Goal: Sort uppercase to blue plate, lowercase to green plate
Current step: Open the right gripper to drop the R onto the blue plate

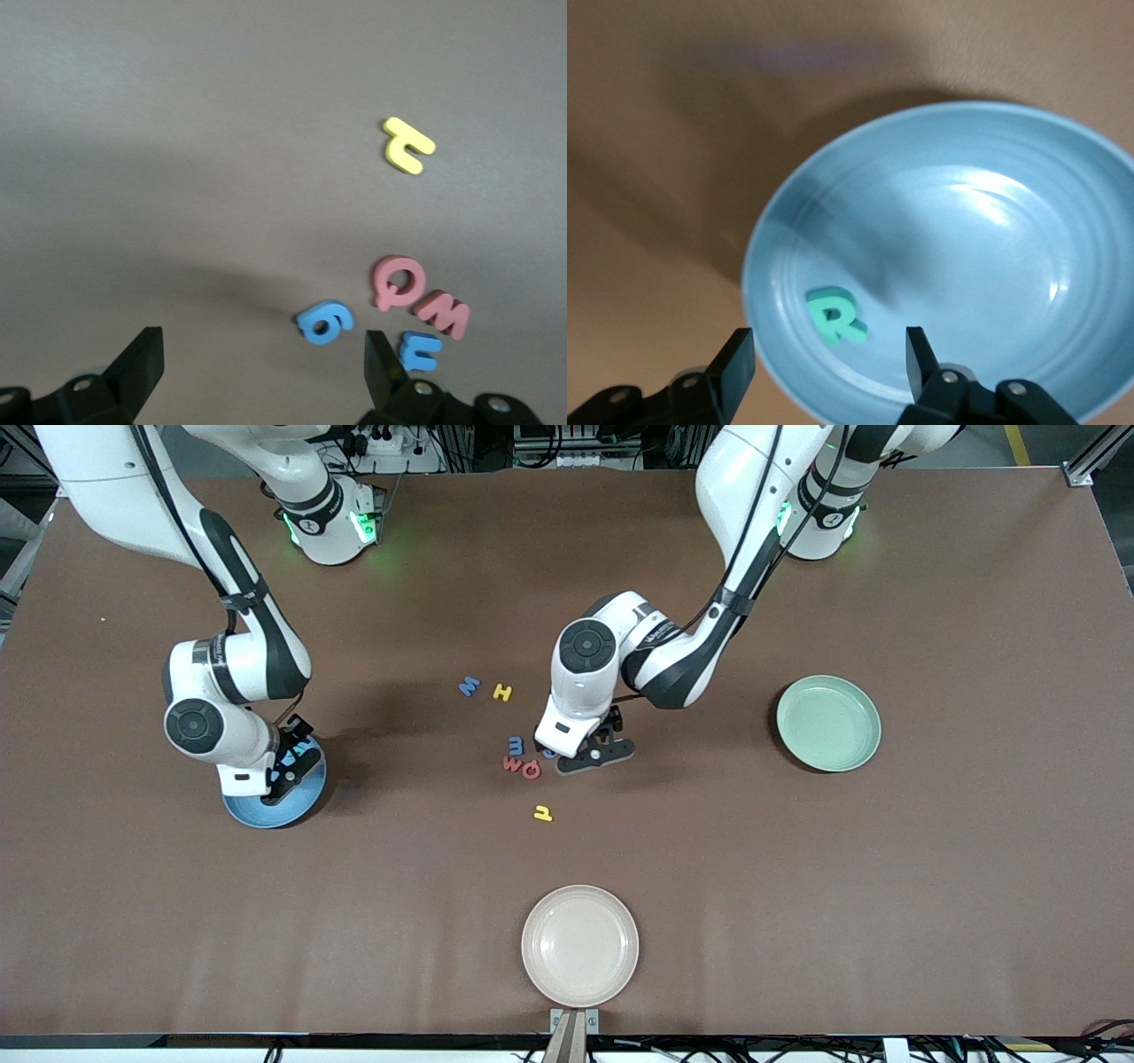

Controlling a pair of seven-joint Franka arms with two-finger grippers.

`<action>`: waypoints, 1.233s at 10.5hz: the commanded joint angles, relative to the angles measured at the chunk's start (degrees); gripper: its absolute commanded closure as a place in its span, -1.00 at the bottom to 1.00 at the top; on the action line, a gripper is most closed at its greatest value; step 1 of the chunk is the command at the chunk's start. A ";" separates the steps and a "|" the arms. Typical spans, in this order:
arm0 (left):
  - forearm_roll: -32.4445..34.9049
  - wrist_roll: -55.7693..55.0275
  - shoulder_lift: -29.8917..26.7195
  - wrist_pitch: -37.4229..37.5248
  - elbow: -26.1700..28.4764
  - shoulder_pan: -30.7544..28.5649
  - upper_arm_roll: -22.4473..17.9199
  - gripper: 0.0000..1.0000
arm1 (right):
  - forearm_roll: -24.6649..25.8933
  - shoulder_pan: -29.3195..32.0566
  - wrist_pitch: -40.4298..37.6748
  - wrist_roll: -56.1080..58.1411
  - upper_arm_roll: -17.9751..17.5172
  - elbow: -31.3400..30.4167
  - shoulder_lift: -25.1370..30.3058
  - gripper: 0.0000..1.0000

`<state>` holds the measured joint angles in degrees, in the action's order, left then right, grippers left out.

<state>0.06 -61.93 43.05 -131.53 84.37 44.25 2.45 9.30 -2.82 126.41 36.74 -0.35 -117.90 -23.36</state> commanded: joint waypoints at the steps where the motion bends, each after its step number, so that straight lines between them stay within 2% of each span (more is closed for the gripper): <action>1: 0.03 -2.23 2.82 -1.71 -3.24 4.60 -3.50 -1.00 | -4.09 -2.27 -6.51 -0.34 -0.27 4.16 2.44 -0.53; 7: 0.55 -2.06 10.82 -1.98 -10.36 13.93 -11.23 -1.00 | -4.55 -7.54 -7.49 -12.98 -0.27 5.14 3.93 -0.52; 9: 2.40 -2.14 11.36 -3.90 -11.34 15.08 -11.42 -1.00 | -4.64 -9.57 -6.88 -17.03 -0.27 4.70 3.67 -0.52; 13: 2.40 -2.41 13.45 -9.35 -11.69 16.04 -11.77 -1.00 | -8.33 -13.26 -4.52 -20.30 -0.27 3.30 3.49 -0.48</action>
<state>1.15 -63.34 53.83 -139.53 74.80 59.02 -7.93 2.33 -14.86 120.37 17.71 -0.83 -113.17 -20.45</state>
